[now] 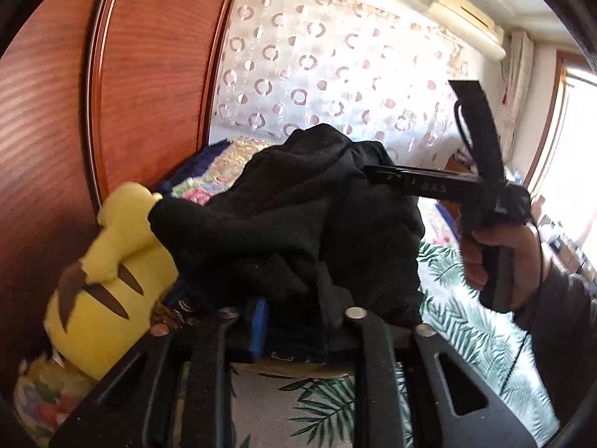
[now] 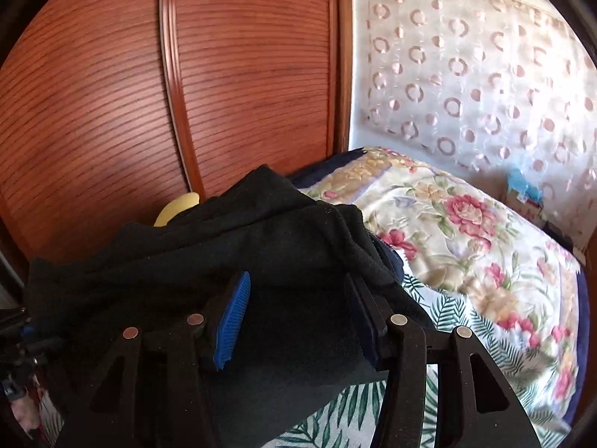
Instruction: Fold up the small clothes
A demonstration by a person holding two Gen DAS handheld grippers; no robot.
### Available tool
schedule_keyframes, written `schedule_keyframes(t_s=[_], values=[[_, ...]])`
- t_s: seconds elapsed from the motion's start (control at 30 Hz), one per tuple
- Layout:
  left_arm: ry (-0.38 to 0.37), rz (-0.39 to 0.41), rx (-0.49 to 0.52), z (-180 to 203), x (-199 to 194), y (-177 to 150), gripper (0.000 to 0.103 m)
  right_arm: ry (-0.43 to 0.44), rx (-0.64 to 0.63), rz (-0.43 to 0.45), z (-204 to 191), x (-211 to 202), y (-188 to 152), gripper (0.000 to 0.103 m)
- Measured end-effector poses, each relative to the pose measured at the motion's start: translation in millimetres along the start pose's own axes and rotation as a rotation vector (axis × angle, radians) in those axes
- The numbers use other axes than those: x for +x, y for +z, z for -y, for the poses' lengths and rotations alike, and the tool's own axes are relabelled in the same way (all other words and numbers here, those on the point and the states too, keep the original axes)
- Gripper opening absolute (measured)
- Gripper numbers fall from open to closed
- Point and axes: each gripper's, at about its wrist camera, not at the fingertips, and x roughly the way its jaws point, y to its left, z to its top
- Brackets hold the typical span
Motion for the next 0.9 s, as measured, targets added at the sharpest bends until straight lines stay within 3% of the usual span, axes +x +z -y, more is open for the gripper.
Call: schedule_keyframes(t_s=[0.13, 0.2, 0.3, 0.6, 0.83, 0.9], values=[[0.033, 0.029, 0.064, 5, -12, -2, 0.055, -0.039, 0.003, 0.019, -9, -32, -5, 0.054], [0.032, 0.050, 0.080, 7, -20, -2, 0.074, -0.048, 0.011, 0.036, -17, -56, -14, 0.054], [0.038, 0.083, 0.120, 15, -35, -4, 0.085, -0.067, 0.030, 0.062, -32, -86, -38, 0.054], [0.004, 0.109, 0.196, 45, -64, -10, 0.086, -0.112, 0.114, 0.131, -82, -165, -113, 0.056], [-0.060, 0.091, 0.233, 83, -73, -23, 0.086, -0.179, 0.196, 0.163, -98, -215, -158, 0.081], [-0.078, 0.084, 0.243, 94, -75, -26, 0.086, -0.217, 0.212, 0.175, -103, -228, -165, 0.082]])
